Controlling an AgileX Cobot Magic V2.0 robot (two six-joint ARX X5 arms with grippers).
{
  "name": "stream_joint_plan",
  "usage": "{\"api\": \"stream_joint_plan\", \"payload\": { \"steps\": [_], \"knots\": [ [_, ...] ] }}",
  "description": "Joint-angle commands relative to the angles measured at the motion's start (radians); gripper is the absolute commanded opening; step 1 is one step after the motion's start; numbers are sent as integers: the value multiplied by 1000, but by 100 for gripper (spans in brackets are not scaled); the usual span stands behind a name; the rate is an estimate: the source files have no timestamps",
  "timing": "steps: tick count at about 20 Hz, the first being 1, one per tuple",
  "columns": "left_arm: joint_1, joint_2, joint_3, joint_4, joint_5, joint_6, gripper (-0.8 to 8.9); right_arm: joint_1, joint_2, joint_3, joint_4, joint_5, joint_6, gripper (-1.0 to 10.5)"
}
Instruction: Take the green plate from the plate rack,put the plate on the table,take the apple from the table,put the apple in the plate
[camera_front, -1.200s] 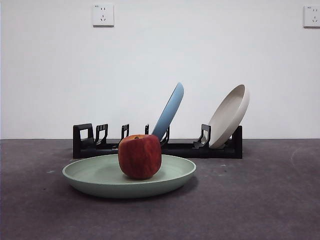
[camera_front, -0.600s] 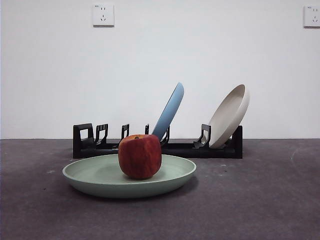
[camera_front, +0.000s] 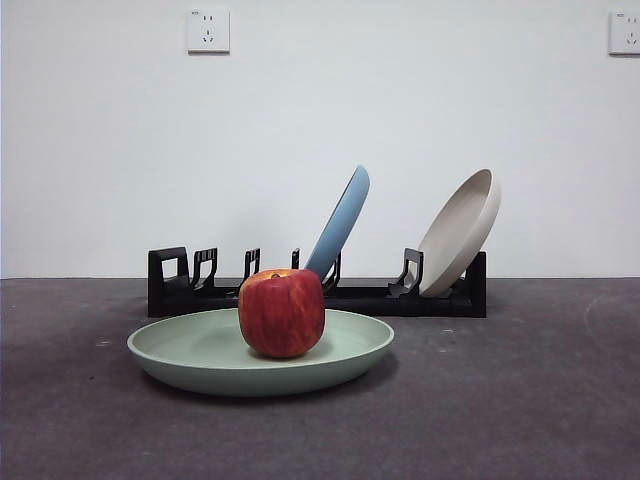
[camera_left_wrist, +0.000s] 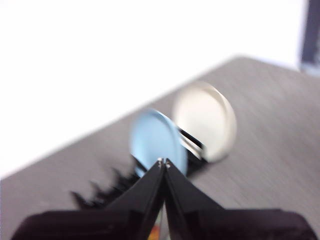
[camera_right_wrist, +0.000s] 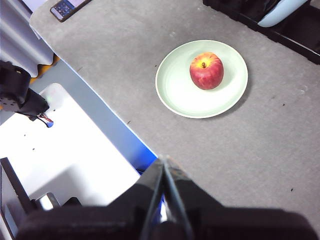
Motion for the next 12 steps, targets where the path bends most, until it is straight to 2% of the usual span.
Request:
{"api": "stream_joint_plan", "payload": {
  "steps": [1, 3, 6, 9, 12],
  "knots": [
    [182, -71, -8, 34, 55, 22, -3, 2, -7, -2, -17, 2, 10, 2],
    [302, -153, -69, 103, 52, 23, -3, 2, -7, -2, -17, 1, 10, 2],
    [435, -318, -285, 308, 45, 23, -3, 2, -7, -2, -17, 2, 9, 2],
    [526, -470, -552, 489, 46, 20, -3, 2, -7, -2, -17, 2, 10, 2],
    [583, -603, -785, 553, 46, 2, -3, 2, -7, -2, -17, 2, 10, 2]
  ]
}}
